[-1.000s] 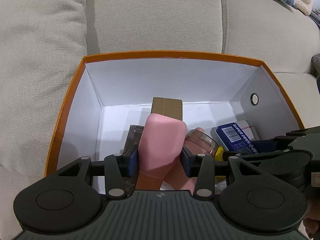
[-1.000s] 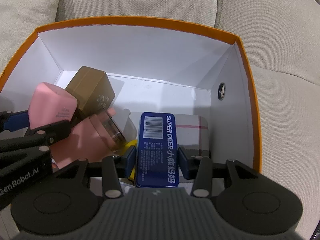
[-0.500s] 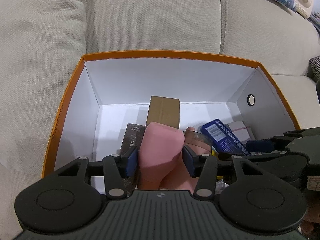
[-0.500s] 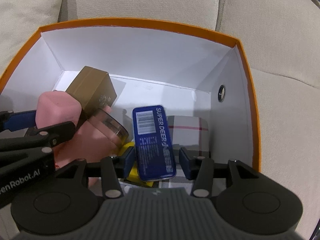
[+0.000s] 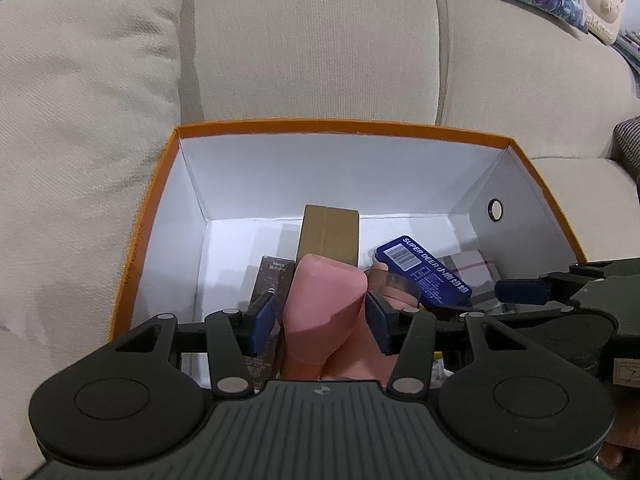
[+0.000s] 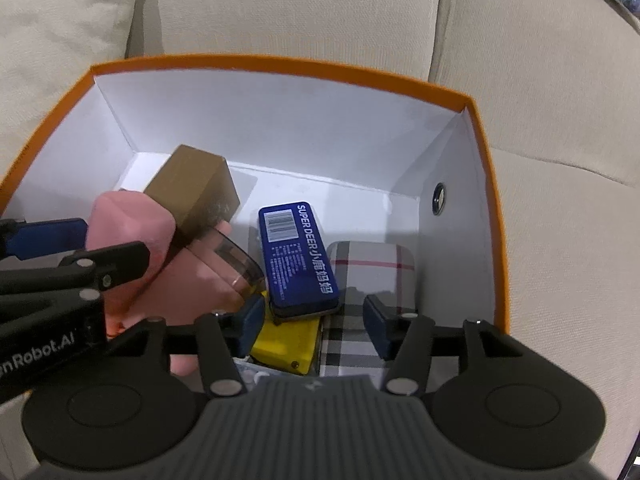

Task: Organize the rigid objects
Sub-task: 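Withdraw both tools from the shoebox toward the shampoo and Vaseline tube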

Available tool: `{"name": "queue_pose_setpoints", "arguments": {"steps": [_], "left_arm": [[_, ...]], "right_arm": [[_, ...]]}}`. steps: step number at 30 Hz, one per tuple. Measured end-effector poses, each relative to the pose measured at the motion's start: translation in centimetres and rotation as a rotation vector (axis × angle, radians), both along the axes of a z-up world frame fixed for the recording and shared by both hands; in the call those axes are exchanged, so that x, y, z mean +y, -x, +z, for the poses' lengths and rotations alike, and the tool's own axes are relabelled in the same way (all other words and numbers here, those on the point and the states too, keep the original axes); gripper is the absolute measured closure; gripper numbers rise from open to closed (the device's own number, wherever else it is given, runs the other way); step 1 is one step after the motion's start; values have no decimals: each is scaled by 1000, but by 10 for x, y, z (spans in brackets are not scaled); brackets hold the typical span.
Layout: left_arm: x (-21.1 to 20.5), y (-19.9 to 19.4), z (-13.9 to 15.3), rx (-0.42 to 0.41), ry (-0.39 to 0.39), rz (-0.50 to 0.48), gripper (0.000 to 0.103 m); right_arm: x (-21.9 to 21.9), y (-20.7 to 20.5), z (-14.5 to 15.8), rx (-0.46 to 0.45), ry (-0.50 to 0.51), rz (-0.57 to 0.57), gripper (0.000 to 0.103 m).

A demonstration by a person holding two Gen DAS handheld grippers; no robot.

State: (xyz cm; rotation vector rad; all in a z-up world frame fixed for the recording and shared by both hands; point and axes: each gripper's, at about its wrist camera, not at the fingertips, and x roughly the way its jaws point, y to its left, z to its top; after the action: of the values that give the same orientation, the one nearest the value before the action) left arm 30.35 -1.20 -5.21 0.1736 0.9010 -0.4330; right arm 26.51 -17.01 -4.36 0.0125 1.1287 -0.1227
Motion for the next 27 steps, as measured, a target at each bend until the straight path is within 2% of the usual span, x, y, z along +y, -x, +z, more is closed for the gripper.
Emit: {"name": "queue_pose_setpoints", "arguments": {"steps": [5,9,15,20,27], "left_arm": [[4,8,10,-18,-1,-2,44],[9,15,21,-30,1,-2,43],[16,29,39,-57,5,-3,37],[21,53,53,-102,-1,-18,26],[36,98,71,-163,11,-45,23]], "right_arm": [[3,7,12,-20,5,4,44],[7,15,24,-38,15,4,39],[10,30,46,-65,16,8,36],[14,50,64,-86,19,18,33],[23,92,88,-129,-10,41,29]]}}
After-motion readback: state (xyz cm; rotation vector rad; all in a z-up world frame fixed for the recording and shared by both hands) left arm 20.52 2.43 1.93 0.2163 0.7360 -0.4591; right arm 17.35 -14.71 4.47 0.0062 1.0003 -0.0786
